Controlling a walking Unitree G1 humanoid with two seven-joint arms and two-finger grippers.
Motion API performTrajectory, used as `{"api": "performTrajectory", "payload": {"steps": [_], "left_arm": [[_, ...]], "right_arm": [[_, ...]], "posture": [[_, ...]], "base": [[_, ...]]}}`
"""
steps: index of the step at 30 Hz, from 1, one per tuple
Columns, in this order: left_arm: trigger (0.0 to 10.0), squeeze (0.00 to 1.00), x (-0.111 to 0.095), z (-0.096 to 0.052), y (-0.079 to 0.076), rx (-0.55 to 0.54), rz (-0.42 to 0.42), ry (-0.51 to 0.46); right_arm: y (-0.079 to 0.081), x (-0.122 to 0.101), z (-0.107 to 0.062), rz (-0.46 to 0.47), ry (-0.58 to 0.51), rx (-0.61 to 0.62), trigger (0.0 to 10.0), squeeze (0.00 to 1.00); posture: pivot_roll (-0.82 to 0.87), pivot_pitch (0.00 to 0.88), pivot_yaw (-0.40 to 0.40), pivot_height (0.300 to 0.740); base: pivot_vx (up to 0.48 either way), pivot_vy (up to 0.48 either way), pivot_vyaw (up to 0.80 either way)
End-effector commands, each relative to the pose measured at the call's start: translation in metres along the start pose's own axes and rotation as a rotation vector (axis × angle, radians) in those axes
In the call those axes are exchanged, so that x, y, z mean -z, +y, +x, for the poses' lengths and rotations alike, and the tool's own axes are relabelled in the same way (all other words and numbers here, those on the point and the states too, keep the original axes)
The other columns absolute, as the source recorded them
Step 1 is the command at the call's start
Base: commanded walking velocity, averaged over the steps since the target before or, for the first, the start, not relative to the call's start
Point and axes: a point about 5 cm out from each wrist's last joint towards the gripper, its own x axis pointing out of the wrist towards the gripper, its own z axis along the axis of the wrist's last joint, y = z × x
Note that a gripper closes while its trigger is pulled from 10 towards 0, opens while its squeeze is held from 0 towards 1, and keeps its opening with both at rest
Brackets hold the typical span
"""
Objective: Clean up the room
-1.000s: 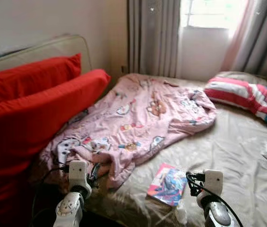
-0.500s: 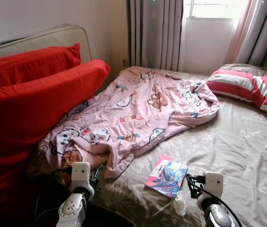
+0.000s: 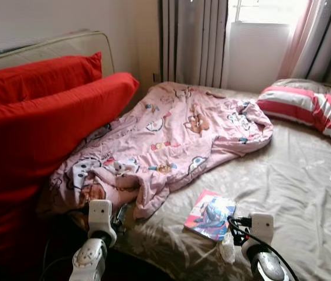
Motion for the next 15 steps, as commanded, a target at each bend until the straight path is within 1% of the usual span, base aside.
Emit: {"api": "performTrajectory", "payload": {"steps": [1,15], "left_arm": [[10.0,0.00,0.0005,0.0000,0.0023,0.003,0.007,0.013],[10.0,0.00,0.0019,-0.0003,0.0016,0.008,0.007,0.024]], "right_arm": [[0.0006,0.0003,0.0002,0.004,0.005,0.002,10.0,0.00],[0.0017,0.0014,-0.0006,0.008,0.002,0.000,10.0,0.00]], "posture": [[-0.08,0.009,0.025,0.618],[-0.08,0.010,0.026,0.618]], "base": [[0.000,0.000,0.00],[0.000,0.000,0.00]]}}
